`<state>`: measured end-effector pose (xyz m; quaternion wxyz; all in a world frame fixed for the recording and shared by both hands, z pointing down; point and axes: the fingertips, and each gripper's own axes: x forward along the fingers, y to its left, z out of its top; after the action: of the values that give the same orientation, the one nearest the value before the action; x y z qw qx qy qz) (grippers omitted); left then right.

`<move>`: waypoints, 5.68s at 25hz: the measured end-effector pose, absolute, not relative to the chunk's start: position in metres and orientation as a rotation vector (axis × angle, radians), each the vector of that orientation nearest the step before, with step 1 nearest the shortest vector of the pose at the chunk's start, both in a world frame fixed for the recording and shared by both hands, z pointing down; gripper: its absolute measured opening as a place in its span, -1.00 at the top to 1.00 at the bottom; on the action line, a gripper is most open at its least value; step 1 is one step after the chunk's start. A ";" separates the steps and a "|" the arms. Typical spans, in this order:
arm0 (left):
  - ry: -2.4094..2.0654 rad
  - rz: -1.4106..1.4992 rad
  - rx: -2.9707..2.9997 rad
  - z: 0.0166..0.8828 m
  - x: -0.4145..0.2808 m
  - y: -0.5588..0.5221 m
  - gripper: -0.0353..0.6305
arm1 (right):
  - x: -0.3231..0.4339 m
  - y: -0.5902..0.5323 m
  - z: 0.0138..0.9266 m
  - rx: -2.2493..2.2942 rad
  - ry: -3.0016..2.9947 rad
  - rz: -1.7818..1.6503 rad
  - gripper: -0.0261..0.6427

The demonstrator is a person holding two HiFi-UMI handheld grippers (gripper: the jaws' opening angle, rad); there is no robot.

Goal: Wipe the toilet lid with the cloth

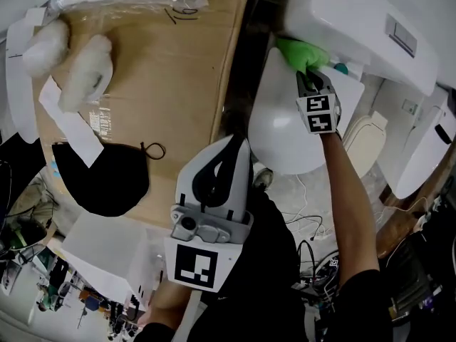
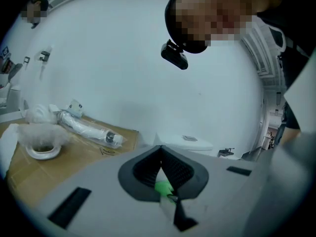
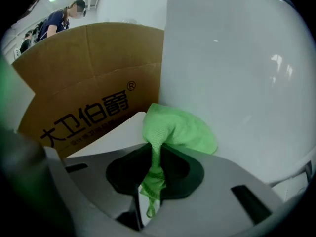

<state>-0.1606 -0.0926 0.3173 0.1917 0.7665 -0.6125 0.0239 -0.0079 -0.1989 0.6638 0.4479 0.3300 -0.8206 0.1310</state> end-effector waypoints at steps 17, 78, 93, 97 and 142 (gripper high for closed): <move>-1.700 0.056 2.163 0.315 -0.165 -0.078 0.90 | -0.036 -0.171 0.681 0.574 -1.995 0.186 0.73; -1.788 0.017 2.142 0.305 -0.102 0.085 0.90 | -0.013 0.114 0.707 0.017 -1.992 -0.049 0.73; -1.702 0.027 2.214 0.297 -0.048 0.107 0.90 | 0.048 0.157 0.711 0.015 -1.961 -0.040 0.73; -1.684 0.033 2.230 0.297 -0.038 0.108 0.90 | 0.065 0.163 0.712 0.037 -1.953 -0.023 0.73; -1.469 0.071 2.287 0.299 -0.032 0.003 0.90 | 0.124 -0.016 0.578 1.341 -2.208 1.014 0.73</move>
<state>-0.0319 0.0028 0.2990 0.2098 0.8224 -0.5281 0.0257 0.1241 -0.0160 0.5783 0.1821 0.4753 -0.7823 0.3591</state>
